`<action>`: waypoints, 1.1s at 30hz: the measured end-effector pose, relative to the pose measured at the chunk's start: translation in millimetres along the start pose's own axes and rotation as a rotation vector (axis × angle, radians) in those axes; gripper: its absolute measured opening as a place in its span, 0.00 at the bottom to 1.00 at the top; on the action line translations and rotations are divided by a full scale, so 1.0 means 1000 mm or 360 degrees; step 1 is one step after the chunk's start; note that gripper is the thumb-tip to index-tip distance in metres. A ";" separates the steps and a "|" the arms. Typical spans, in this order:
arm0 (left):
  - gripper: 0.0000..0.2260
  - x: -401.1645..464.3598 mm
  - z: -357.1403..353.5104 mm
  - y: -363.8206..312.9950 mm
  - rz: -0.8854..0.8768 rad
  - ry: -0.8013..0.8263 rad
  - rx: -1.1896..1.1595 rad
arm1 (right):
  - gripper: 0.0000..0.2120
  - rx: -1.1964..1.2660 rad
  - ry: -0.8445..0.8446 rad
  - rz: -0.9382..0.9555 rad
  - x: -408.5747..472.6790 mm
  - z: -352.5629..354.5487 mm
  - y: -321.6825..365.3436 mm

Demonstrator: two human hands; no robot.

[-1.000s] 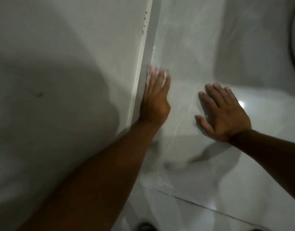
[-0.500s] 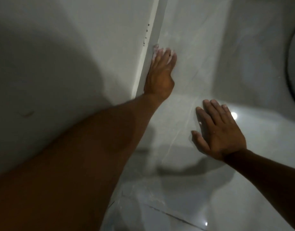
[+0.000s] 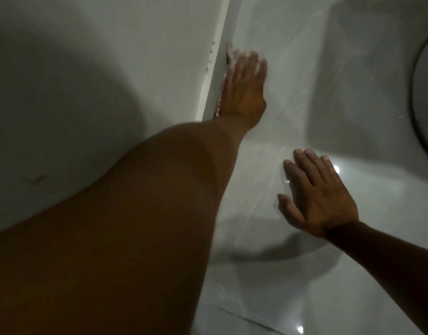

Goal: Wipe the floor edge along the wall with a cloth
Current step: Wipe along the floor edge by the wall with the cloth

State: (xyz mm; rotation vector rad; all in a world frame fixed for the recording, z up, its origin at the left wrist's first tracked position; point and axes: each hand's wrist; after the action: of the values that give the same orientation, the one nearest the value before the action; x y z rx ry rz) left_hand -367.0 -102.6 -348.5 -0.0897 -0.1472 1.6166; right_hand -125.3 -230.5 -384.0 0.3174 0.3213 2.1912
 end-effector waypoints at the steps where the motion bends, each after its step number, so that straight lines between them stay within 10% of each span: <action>1: 0.34 0.005 0.003 0.003 0.0104 -0.0008 -0.0018 | 0.36 0.0002 -0.0033 0.0015 0.001 0.000 -0.001; 15: 0.28 -0.357 0.009 -0.009 0.0220 0.0020 -0.0109 | 0.36 0.0032 -0.0077 0.0047 -0.002 0.000 0.000; 33: 0.28 -0.113 0.014 0.004 0.0167 -0.0047 -0.0095 | 0.38 0.0023 -0.0007 0.0042 0.002 0.002 0.000</action>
State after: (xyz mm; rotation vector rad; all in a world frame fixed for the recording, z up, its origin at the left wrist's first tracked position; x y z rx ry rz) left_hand -367.4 -215.7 -339.1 -0.1209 -0.2167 1.7190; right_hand -126.0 -228.3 -381.9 0.3362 0.3326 2.2148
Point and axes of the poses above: each hand's wrist, its own x-axis towards the middle knuckle, its own z-axis out of the back of the hand, y = z × x, and after that the axes turned 4 degrees about -y, right-handed
